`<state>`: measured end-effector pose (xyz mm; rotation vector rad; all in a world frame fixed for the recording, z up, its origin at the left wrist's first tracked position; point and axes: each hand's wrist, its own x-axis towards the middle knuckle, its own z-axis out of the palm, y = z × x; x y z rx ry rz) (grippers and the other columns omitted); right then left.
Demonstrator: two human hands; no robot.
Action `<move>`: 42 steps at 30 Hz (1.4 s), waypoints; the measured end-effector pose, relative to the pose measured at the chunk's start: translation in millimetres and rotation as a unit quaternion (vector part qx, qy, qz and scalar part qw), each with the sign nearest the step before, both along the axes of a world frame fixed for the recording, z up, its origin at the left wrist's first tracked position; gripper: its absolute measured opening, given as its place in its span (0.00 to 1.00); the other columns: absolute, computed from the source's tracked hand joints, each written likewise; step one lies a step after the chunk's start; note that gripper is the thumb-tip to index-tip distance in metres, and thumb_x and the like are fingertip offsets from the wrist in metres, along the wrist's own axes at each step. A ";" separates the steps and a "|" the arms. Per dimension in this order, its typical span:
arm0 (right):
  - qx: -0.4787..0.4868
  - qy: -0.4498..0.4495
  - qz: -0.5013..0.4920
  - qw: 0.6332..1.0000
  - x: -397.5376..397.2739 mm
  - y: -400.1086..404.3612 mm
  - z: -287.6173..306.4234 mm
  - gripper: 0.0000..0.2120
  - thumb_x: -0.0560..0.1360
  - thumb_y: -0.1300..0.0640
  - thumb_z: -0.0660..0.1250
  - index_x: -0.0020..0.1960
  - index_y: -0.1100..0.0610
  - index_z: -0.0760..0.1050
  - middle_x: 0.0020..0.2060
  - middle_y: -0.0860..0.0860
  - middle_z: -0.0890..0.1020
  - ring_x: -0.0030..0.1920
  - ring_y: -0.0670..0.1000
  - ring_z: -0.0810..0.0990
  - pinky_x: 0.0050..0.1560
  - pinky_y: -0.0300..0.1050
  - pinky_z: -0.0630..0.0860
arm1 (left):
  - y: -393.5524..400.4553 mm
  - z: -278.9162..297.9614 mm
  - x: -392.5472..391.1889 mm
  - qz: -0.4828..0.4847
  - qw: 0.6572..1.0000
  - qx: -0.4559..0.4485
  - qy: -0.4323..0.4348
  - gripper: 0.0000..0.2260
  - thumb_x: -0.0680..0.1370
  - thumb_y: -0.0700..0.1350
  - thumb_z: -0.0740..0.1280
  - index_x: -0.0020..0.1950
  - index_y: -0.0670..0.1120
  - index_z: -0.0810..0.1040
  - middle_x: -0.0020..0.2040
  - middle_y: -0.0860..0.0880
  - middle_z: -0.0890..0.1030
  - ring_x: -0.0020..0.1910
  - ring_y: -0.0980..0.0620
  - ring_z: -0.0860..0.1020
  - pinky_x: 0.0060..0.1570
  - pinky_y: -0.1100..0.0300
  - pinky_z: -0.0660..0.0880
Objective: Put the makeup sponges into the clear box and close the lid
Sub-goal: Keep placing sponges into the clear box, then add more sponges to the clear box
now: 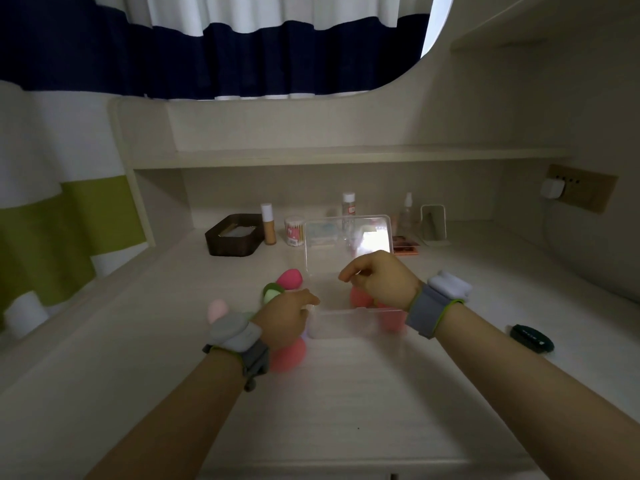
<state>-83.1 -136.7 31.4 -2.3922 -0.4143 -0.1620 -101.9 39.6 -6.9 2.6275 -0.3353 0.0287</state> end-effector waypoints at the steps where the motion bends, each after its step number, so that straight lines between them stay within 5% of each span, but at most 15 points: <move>1: -0.002 0.004 0.013 1.000 -3.5 4.6 0.3 0.13 0.75 0.68 0.62 0.54 0.62 0.82 0.38 0.51 0.83 0.33 0.44 0.80 0.36 0.29 0.75 | 2.1 0.5 -0.7 0.006 1.000 0.000 0.003 0.17 0.80 0.35 0.54 0.68 0.43 0.70 0.70 0.45 0.70 0.69 0.45 0.68 0.67 0.60 0.64; 2: -0.012 0.010 0.032 0.999 -8.2 9.5 0.7 0.13 0.74 0.68 0.62 0.53 0.63 0.82 0.35 0.49 0.82 0.32 0.42 0.80 0.35 0.24 0.74 | 4.0 0.5 -0.2 0.010 1.000 -0.005 0.006 0.17 0.79 0.35 0.54 0.67 0.43 0.71 0.70 0.45 0.70 0.69 0.46 0.68 0.67 0.58 0.65; 4: -0.055 0.014 0.079 0.995 -18.3 20.9 -0.7 0.13 0.73 0.68 0.63 0.53 0.62 0.83 0.38 0.51 0.84 0.36 0.45 0.79 0.36 0.21 0.71 | 7.9 0.4 2.1 0.013 1.000 -0.018 0.019 0.17 0.80 0.34 0.54 0.67 0.41 0.71 0.63 0.45 0.74 0.60 0.52 0.74 0.58 0.73 0.69; 6: -0.119 0.005 0.120 0.986 -26.2 33.0 -5.3 0.13 0.73 0.66 0.64 0.54 0.59 0.83 0.48 0.56 0.86 0.46 0.52 0.82 0.45 0.27 0.72 | 9.6 2.4 4.3 0.007 0.999 -0.027 0.042 0.15 0.80 0.34 0.53 0.66 0.33 0.69 0.56 0.38 0.77 0.46 0.56 0.77 0.39 0.82 0.69; 7: -0.149 0.006 0.138 0.979 -29.0 38.9 -8.6 0.14 0.73 0.65 0.65 0.55 0.58 0.83 0.52 0.56 0.85 0.50 0.54 0.82 0.52 0.33 0.73 | 10.1 4.4 3.6 0.007 0.998 -0.033 0.053 0.15 0.80 0.34 0.54 0.66 0.32 0.69 0.57 0.34 0.77 0.47 0.51 0.78 0.39 0.81 0.69; 10: -0.216 0.013 0.168 0.962 -34.3 52.2 -16.0 0.16 0.73 0.62 0.65 0.59 0.54 0.80 0.57 0.53 0.83 0.57 0.55 0.80 0.60 0.43 0.74 | 9.5 8.5 0.6 0.033 0.998 -0.022 0.055 0.17 0.78 0.33 0.57 0.66 0.40 0.71 0.64 0.36 0.74 0.61 0.40 0.75 0.60 0.57 0.73; 12: -0.236 0.003 0.171 0.957 -34.9 57.6 -20.8 0.16 0.74 0.61 0.65 0.61 0.52 0.79 0.59 0.52 0.82 0.59 0.55 0.78 0.60 0.42 0.73 | 10.1 11.8 -0.1 0.019 0.998 -0.008 0.067 0.18 0.78 0.33 0.56 0.67 0.40 0.70 0.67 0.36 0.72 0.64 0.38 0.73 0.63 0.49 0.71; 16: -0.259 -0.016 0.175 0.950 -35.7 64.2 -31.6 0.19 0.75 0.61 0.64 0.64 0.49 0.76 0.64 0.51 0.78 0.62 0.55 0.77 0.61 0.43 0.73 | 12.0 11.3 4.7 -0.012 0.997 0.001 0.079 0.16 0.78 0.33 0.58 0.65 0.41 0.73 0.72 0.39 0.67 0.71 0.42 0.66 0.71 0.58 0.58; 19: -0.275 -0.031 0.191 0.942 -35.5 64.6 -36.8 0.21 0.75 0.60 0.63 0.67 0.51 0.74 0.68 0.50 0.73 0.66 0.54 0.73 0.63 0.45 0.72 | 11.5 12.4 1.8 -0.009 0.996 0.000 0.085 0.18 0.78 0.33 0.58 0.68 0.42 0.71 0.75 0.42 0.62 0.73 0.46 0.63 0.62 0.75 0.53; 21: -0.281 -0.035 0.200 0.938 -35.2 63.8 -38.7 0.21 0.75 0.59 0.64 0.68 0.51 0.72 0.69 0.51 0.71 0.67 0.54 0.71 0.63 0.46 0.72 | 10.5 12.0 2.3 0.007 0.997 -0.005 0.073 0.19 0.78 0.33 0.57 0.68 0.42 0.70 0.73 0.41 0.66 0.71 0.44 0.65 0.68 0.66 0.59; 23: -0.287 -0.036 0.202 0.936 -35.0 63.3 -40.4 0.21 0.75 0.56 0.65 0.68 0.51 0.72 0.68 0.52 0.71 0.67 0.55 0.71 0.62 0.45 0.72 | 8.3 13.5 -0.8 0.012 0.998 0.011 0.057 0.20 0.77 0.32 0.56 0.68 0.42 0.70 0.71 0.41 0.68 0.69 0.42 0.67 0.69 0.53 0.64; 28: -0.279 -0.030 0.184 0.942 -34.3 59.0 -43.3 0.19 0.74 0.51 0.66 0.63 0.54 0.76 0.63 0.54 0.76 0.61 0.57 0.76 0.60 0.46 0.75 | 7.5 12.2 0.5 0.014 0.998 0.040 0.047 0.20 0.77 0.32 0.56 0.68 0.42 0.71 0.70 0.41 0.70 0.68 0.41 0.69 0.67 0.50 0.67; 37: -0.159 0.020 0.125 0.979 -27.6 25.3 -14.9 0.15 0.70 0.56 0.71 0.54 0.60 0.76 0.45 0.49 0.76 0.37 0.46 0.72 0.35 0.33 0.67 | 6.1 5.4 13.3 -0.010 0.998 0.031 0.057 0.18 0.78 0.34 0.58 0.67 0.43 0.71 0.75 0.44 0.62 0.74 0.46 0.62 0.72 0.62 0.54; 39: -0.115 0.029 0.107 0.987 -22.5 13.9 -6.4 0.15 0.70 0.58 0.71 0.55 0.59 0.75 0.45 0.48 0.76 0.35 0.44 0.72 0.34 0.28 0.66 | 6.0 4.5 14.5 -0.008 0.998 0.018 0.058 0.19 0.77 0.32 0.57 0.66 0.43 0.73 0.75 0.42 0.63 0.73 0.46 0.63 0.72 0.61 0.55; 42: -0.038 0.056 0.076 0.995 -11.1 -3.6 2.2 0.18 0.71 0.62 0.69 0.61 0.55 0.74 0.45 0.48 0.74 0.36 0.47 0.73 0.37 0.32 0.71 | 6.6 2.3 15.8 -0.012 0.998 0.020 0.061 0.20 0.77 0.31 0.56 0.67 0.42 0.71 0.76 0.44 0.61 0.75 0.48 0.60 0.70 0.65 0.51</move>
